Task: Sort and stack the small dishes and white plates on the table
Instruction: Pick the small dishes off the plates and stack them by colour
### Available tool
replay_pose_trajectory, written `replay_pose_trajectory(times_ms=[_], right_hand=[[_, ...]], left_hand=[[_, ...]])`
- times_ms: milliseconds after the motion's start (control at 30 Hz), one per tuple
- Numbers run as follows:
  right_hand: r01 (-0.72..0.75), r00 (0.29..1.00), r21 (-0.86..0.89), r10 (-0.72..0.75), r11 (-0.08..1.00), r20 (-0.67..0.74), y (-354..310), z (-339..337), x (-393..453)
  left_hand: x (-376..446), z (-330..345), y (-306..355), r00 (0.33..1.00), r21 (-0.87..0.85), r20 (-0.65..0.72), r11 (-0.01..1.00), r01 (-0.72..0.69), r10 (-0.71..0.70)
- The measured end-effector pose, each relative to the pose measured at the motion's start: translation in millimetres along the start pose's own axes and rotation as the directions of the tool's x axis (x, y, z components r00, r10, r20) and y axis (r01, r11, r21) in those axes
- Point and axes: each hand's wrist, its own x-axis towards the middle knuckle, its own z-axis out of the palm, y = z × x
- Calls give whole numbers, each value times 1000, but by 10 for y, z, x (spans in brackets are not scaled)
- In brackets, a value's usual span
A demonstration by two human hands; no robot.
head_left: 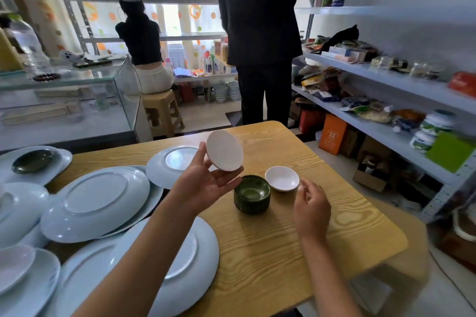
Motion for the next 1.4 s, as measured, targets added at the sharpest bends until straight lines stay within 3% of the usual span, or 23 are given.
replay_pose_trajectory(times_ms=[67, 167, 300, 433, 667, 900, 1000, 1133, 1300, 1400], right_hand=[[-61, 997, 180, 69, 982, -34, -223, -178, -138], [-72, 996, 329, 53, 941, 68, -612, -469, -385], [70, 965, 362, -154, 929, 210, -929, -692, -619], [95, 923, 313, -201, 945, 327, -921, -658, -699], [133, 935, 247, -204, 960, 288, -832, -619, -750], [176, 973, 143, -194, 974, 123, -685, -486, -424], [212, 976, 65, -215, 975, 36, -539, -330, -207], [198, 979, 5, -198, 980, 56, -244, -78, 50], [119, 986, -42, -113, 992, 124, -29, 253, 154], [126, 978, -75, -111, 989, 174, 25, 354, 128]], left_hand=[[-120, 28, -115, 999, 55, 29, 998, -15, 13], [-267, 58, -312, 993, 135, 111, 989, -54, 40], [-395, 129, -622, 985, 280, 134, 950, -142, 107], [-416, 166, -860, 986, 324, 158, 940, -105, 56], [-432, 262, -1075, 982, 304, 190, 952, -47, -12], [-467, 66, -1143, 989, 445, 71, 883, -149, 131], [-518, -12, -1176, 963, 562, 21, 793, -235, 270], [-553, -121, -1168, 863, 664, -116, 685, -301, 492], [-639, -232, -1113, 744, 910, 32, 288, -298, 668], [-687, -304, -1068, 678, 975, 181, -42, -216, 712]])
